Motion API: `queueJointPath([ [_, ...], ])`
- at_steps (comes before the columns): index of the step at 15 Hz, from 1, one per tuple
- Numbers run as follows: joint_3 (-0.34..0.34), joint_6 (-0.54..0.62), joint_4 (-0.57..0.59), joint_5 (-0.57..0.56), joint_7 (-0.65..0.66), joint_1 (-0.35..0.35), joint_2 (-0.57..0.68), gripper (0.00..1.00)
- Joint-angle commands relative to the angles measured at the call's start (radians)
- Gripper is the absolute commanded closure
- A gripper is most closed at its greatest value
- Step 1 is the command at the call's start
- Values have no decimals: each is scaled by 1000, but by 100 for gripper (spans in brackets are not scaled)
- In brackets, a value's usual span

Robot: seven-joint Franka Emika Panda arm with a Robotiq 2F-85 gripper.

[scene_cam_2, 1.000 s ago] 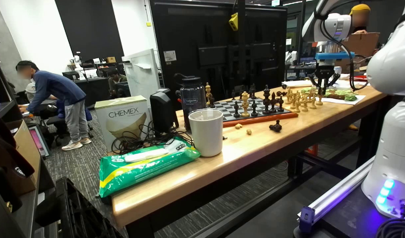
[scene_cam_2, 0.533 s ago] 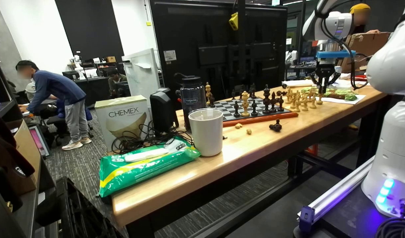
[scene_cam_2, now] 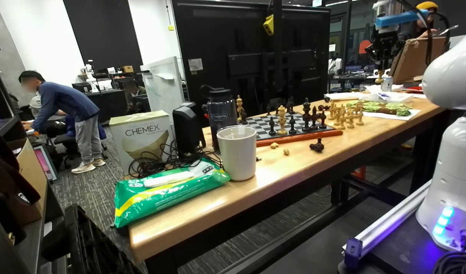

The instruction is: Put the light brown chess piece on the board

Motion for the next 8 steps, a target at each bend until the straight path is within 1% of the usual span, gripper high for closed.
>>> queueJointPath([
  [1, 56, -60, 14, -59, 4, 20, -62, 96],
  [3, 85, -71, 21, -73, -32, 45, -75, 96],
  [8, 123, -88, 26, -72, -160, 121, -90, 96],
])
